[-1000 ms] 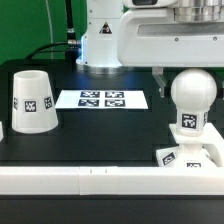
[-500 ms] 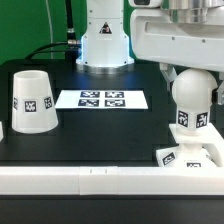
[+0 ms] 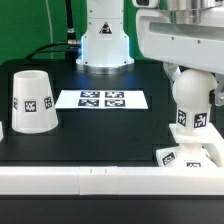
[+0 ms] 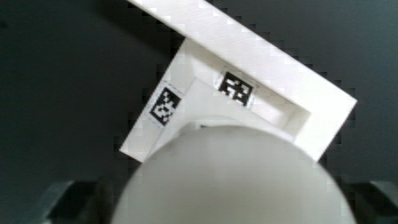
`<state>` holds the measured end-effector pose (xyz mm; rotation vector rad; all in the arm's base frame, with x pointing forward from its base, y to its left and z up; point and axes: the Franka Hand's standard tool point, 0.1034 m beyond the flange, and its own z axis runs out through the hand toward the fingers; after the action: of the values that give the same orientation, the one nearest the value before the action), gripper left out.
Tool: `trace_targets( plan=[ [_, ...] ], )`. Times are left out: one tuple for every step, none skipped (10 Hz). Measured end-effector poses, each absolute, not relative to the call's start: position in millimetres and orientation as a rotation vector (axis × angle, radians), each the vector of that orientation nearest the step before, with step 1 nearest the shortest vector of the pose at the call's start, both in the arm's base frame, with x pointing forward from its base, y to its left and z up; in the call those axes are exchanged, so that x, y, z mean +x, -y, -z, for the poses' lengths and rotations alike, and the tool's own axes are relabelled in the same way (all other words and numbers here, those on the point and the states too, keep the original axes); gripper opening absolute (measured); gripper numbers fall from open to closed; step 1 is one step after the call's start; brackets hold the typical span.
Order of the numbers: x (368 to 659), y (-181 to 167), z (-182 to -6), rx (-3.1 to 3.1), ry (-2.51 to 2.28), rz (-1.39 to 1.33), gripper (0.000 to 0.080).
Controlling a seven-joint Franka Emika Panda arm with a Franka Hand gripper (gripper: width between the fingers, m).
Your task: Assemble lamp
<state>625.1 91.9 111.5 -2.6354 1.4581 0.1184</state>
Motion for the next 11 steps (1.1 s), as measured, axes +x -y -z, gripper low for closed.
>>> trace_targets(
  plan=[
    [624.9, -91.8, -111.6, -2.68, -1.377, -0.113, 0.0667],
    [624.7, -92.0, -111.7, -2.747, -1.233, -0.105, 0.0693],
    [624.8, -92.3, -111.8, -2.8, -1.099, -0.094, 0.0698],
    [625.5, -92.3, -112.4, -2.861, -0.922, -0.079, 0.0698],
    [626.7, -93.3, -113.6, -2.896, -0.798, -0.066, 0.0699],
    [626.5, -93.2, -113.0, -2.903, -0.768, -0.065, 0.0699],
    [626.3, -92.7, -112.5, -2.934, -0.632, -0.056, 0.0699],
    [626.3, -92.4, -112.3, -2.959, -0.497, -0.047, 0.0699],
    [626.3, -92.2, -112.1, -2.972, -0.402, -0.04, 0.0699],
    [626.5, -91.2, -111.9, -3.001, -0.26, -0.025, 0.0699],
    [627.9, -90.5, -111.8, -3.037, -0.051, 0.007, 0.0699]
  ],
)
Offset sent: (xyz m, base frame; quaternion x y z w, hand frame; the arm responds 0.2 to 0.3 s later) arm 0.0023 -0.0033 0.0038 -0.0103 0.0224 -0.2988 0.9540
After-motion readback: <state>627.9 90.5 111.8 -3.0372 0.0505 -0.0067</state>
